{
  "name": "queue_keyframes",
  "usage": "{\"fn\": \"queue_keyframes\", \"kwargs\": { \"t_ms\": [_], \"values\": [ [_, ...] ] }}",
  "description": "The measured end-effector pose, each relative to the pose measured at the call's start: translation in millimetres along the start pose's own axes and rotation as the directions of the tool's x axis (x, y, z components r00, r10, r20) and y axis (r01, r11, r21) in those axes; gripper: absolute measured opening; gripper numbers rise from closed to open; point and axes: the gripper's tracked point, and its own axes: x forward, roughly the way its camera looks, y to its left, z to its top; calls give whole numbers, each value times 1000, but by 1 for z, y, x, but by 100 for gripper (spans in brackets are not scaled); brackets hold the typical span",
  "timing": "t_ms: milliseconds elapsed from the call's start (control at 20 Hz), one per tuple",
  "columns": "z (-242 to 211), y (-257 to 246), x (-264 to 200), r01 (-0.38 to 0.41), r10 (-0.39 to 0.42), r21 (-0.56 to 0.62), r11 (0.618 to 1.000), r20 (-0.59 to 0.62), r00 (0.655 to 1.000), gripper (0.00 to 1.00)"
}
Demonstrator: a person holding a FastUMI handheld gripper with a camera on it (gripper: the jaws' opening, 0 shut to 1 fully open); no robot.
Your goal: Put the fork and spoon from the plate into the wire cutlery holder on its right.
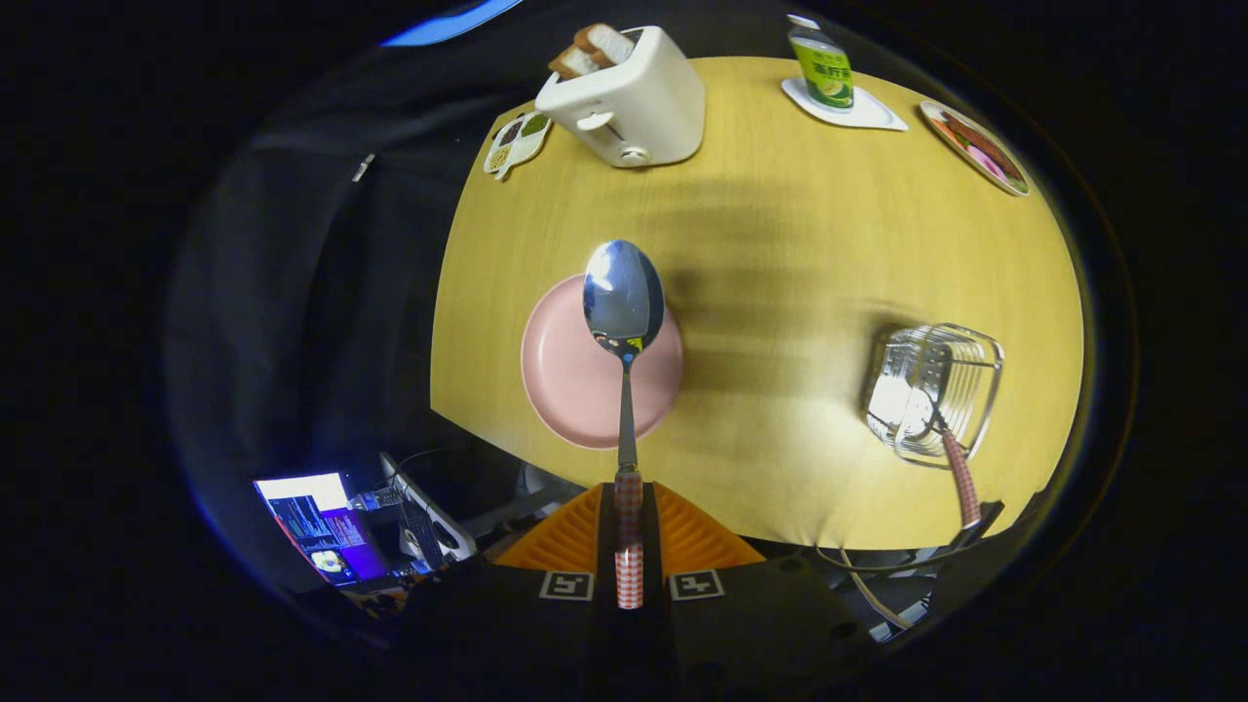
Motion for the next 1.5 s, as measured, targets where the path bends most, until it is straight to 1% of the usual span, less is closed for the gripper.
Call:
{"fn": "queue_keyframes", "kwargs": {
  "t_ms": [200, 350, 450, 550, 600, 650, 750, 800, 900, 1000, 1100, 1150, 1200, 1300, 1400, 1500],
  "values": [
    [-16, -67, -48, 83, -82, 22, 996, -11, 997, 13],
    [-33, -116, -72, 168, -167, 0, 986, -117, 979, 13],
    [-42, -134, -78, 193, -192, -16, 981, -216, 957, 13],
    [-45, -148, -79, 201, -201, -33, 979, -325, 924, 13],
    [-48, -156, -79, 206, -206, -43, 978, -389, 898, 13],
    [-50, -161, -80, 216, -216, -52, 975, -451, 866, 13],
    [-45, -172, -77, 260, -262, -81, 962, -540, 800, 13],
    [-38, -178, -71, 272, -275, -91, 958, -562, 780, 13],
    [-24, -179, -61, 281, -274, -85, 956, -600, 751, 13],
    [-23, -181, -54, 287, -280, -99, 953, -649, 708, 13],
    [-18, -184, -49, 309, -308, -127, 943, -688, 657, 13],
    [-16, -186, -47, 318, -320, -138, 938, -701, 638, 13],
    [-13, -187, -45, 324, -325, -143, 935, -709, 626, 13],
    [-6, -188, -39, 330, -330, -145, 933, -716, 616, 13],
    [-2, -186, -33, 333, -326, -138, 933, -716, 617, 15],
    [-1, -187, -34, 328, -332, -151, 933, -717, 613, 20]
  ]
}}
